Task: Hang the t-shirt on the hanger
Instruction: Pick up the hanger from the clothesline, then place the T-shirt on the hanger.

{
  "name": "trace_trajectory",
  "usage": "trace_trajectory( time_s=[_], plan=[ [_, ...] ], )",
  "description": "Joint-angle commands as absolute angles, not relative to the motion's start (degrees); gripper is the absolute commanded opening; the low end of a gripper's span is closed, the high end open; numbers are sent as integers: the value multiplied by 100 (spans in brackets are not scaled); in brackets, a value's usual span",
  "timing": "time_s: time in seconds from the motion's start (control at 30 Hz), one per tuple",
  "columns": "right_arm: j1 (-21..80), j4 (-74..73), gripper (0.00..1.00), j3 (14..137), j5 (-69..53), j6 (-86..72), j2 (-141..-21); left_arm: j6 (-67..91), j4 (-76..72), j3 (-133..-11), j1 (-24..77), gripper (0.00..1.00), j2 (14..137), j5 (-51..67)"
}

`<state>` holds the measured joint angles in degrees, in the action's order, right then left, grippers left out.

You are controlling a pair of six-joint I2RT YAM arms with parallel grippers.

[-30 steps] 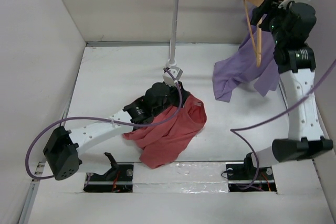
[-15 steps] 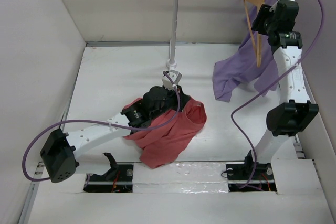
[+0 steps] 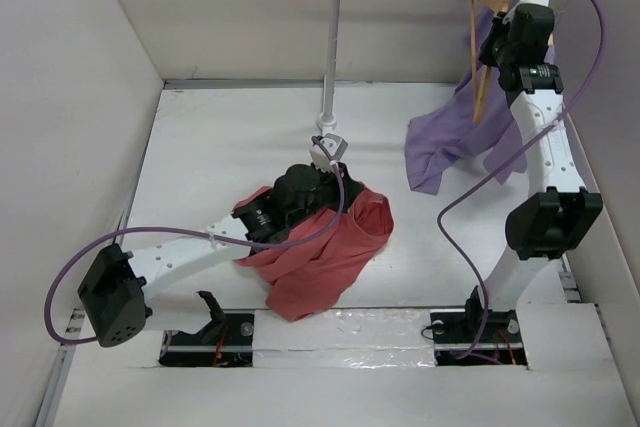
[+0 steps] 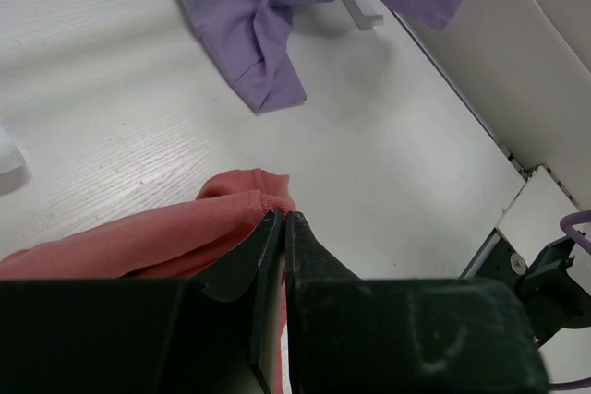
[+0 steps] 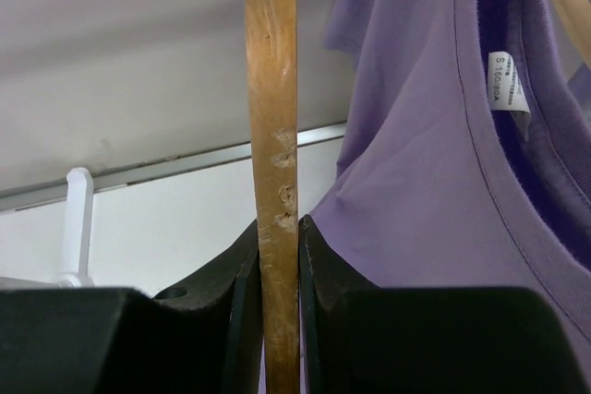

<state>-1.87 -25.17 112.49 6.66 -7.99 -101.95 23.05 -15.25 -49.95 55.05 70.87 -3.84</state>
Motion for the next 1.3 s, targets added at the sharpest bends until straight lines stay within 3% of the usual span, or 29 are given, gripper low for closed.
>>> trace_trajectory(
  time_s=[0.0,0.27,0.67,0.97,1.27],
  plan=[
    [-167,-1689,0,11023,607,-695,-9678,2381,-1889,-5036,5528,0,7075,-255],
    [-167,-670,0,10074,361,-729,-8790,2487,-1951,-5001,5265,0,6917,-88],
    [-167,-474,0,9282,44,-896,-8288,2514,-1969,-5071,5265,0,6794,-70],
    [289,132,0,7507,-290,-1441,-7085,2408,-1978,-5291,5212,0,6811,-387],
    [1458,18,0,5364,-685,-2170,-5067,2558,-2356,-5176,4019,0,6978,-27]
  ],
)
